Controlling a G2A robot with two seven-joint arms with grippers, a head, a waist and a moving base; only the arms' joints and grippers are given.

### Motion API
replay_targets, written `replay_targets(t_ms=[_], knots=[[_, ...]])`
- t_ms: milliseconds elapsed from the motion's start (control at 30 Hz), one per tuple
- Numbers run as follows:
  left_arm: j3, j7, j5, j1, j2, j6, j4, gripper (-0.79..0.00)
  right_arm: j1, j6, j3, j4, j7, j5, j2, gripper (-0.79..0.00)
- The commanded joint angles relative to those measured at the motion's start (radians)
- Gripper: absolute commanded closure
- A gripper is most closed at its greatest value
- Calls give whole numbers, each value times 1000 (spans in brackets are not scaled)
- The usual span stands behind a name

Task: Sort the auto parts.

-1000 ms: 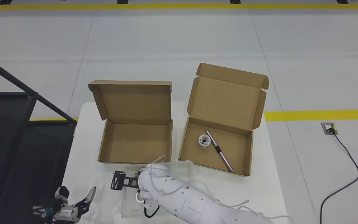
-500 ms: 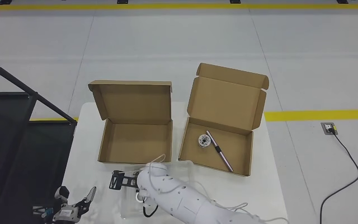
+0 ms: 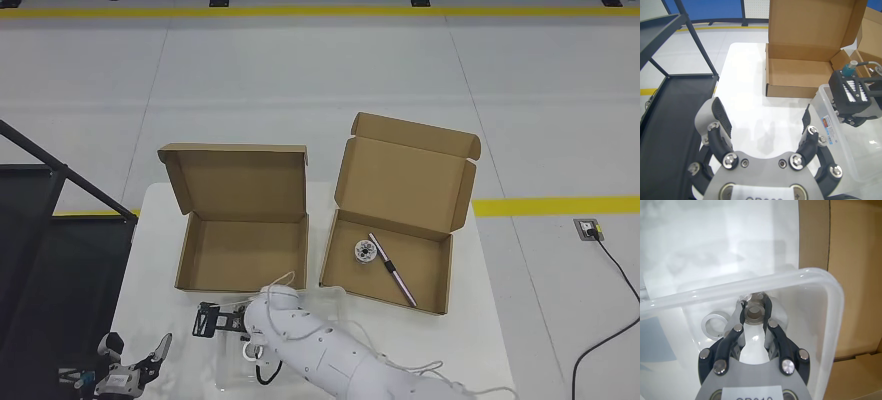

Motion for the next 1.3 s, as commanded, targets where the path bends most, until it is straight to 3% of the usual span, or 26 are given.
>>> replay_targets(t_ms=[0, 300, 533, 733, 933, 1100, 1267], knots=[[0, 0, 0, 0, 0, 0, 0, -785, 2, -9, 6, -17, -5, -10, 9, 0], [0, 0, 0, 0, 0, 0, 0, -785, -41, 39, 60, -236, 130, -64, 89, 0], [0, 0, 0, 0, 0, 0, 0, -785, -118, 60, 142, -486, 312, -113, 180, 0], [0, 0, 0, 0, 0, 0, 0, -785, -221, 79, 259, -697, 330, -205, 270, 0], [0, 0, 0, 0, 0, 0, 0, -785, -390, -79, 461, -926, 143, -286, 382, 0], [0, 0, 0, 0, 0, 0, 0, -785, -541, -303, 693, -1051, -156, -328, 470, 0], [0, 0, 0, 0, 0, 0, 0, -785, -614, -469, 860, -1057, -486, -370, 524, 0]])
